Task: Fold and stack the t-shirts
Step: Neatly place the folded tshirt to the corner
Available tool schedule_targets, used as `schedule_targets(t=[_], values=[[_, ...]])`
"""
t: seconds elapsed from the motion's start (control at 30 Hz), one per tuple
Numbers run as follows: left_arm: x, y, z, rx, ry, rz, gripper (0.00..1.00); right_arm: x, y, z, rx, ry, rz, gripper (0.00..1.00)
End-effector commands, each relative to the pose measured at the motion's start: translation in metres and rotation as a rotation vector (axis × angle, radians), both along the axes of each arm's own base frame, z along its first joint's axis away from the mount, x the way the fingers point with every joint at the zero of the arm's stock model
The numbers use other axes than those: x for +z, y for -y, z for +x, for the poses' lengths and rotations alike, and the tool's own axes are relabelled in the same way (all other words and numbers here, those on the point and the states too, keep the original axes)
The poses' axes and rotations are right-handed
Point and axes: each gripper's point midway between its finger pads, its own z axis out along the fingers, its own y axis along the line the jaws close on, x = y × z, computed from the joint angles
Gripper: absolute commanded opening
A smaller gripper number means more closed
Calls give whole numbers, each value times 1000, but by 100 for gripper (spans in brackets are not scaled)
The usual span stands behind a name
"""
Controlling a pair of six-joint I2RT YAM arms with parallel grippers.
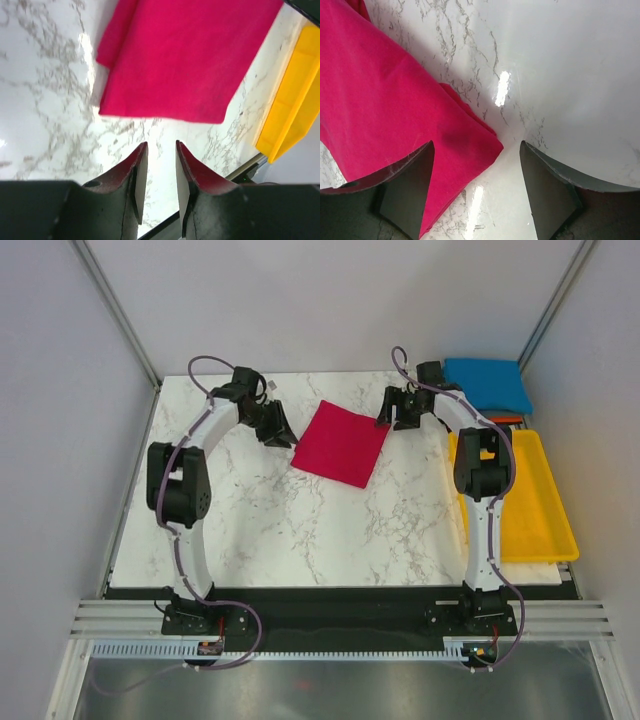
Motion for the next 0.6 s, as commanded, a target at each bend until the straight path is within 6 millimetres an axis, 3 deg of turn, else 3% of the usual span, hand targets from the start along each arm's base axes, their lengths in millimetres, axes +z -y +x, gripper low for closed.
schedule_targets(t=[0.0, 0.13, 0.2, 0.33, 0.4, 0.43, 0.57], values=[[43, -16, -35, -58, 110, 56, 36, -7, -8, 2, 26, -8, 25, 77], [37, -29, -73, -88, 104, 95, 36, -19, -10, -4, 15, -54, 34, 77], [44, -33, -83, -99, 135, 108, 37, -27, -7, -8, -10, -80, -2, 76], [38, -43, -105, -102, 137, 140, 37, -36, -9, -14, -31, -117, -21, 74], [45, -41, -107, -99, 181, 115, 37, -39, -12, -17, -32, -127, -37, 73], [37, -42, -114, -97, 168, 117, 36, -40, -12, -18, -35, -132, -43, 72], [37, -52, -111, -50, 239, 160, 36, -45, -20, -24, -14, -142, -69, 70]])
